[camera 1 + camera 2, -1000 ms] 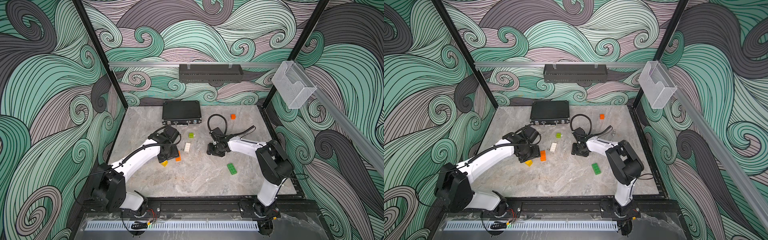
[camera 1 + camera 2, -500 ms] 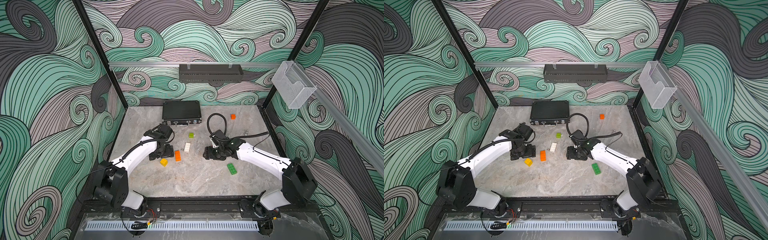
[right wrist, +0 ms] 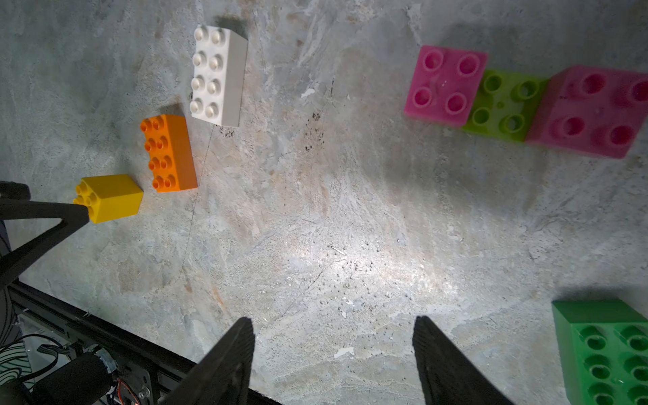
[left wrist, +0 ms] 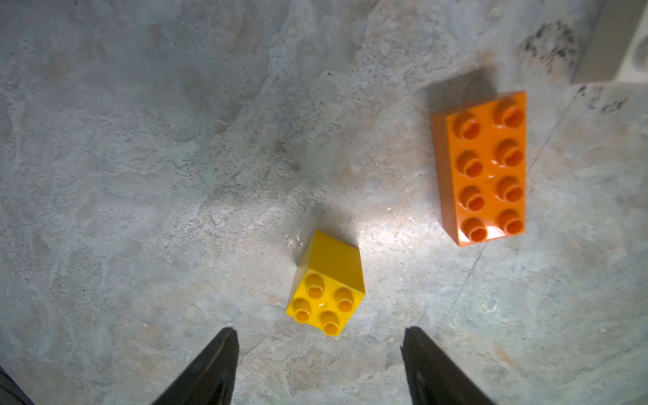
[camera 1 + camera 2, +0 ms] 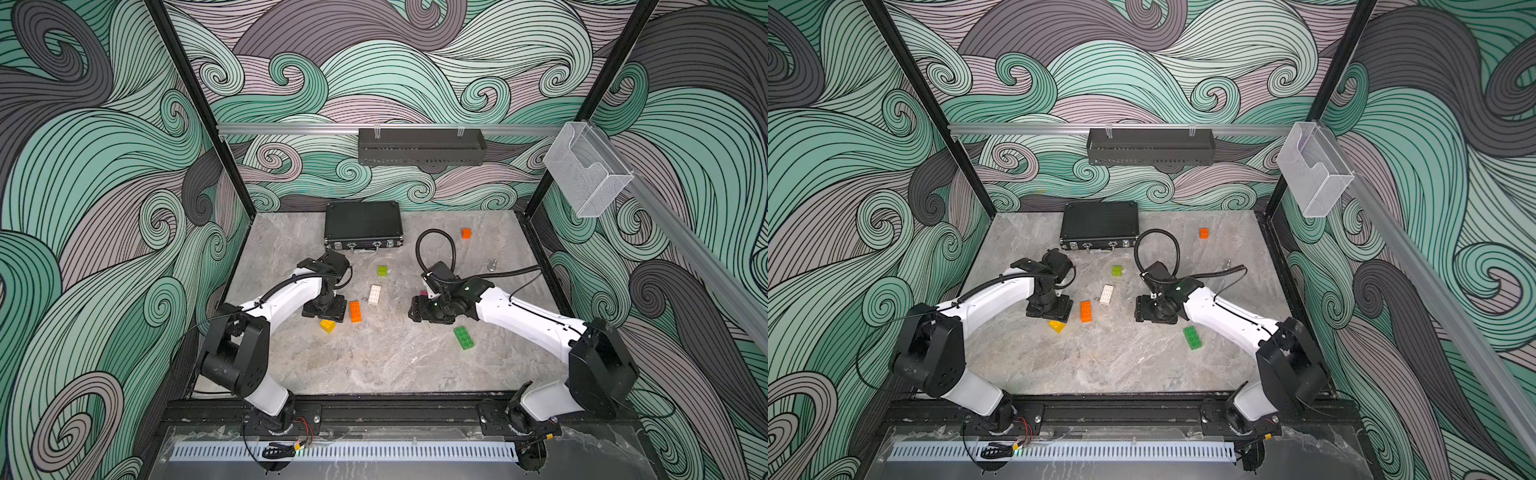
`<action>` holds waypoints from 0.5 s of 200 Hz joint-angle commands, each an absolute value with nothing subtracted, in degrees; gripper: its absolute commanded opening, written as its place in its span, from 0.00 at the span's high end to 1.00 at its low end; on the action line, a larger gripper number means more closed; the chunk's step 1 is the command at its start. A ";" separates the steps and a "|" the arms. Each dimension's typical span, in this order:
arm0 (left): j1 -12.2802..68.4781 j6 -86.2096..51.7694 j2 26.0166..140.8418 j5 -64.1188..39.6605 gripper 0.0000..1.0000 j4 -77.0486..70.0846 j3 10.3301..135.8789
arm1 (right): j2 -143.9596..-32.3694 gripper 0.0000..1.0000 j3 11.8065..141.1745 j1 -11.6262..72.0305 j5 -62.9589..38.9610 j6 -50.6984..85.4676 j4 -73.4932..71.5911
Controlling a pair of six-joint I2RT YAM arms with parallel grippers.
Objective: Assemble a carrot with lego
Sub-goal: Pick up the lego brick from the center of the board.
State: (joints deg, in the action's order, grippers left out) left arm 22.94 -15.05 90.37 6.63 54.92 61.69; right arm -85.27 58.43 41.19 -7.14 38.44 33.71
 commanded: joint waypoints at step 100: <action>22.59 -14.19 96.46 6.71 0.36 51.50 60.09 | -81.80 0.26 57.62 40.00 -7.24 39.54 34.95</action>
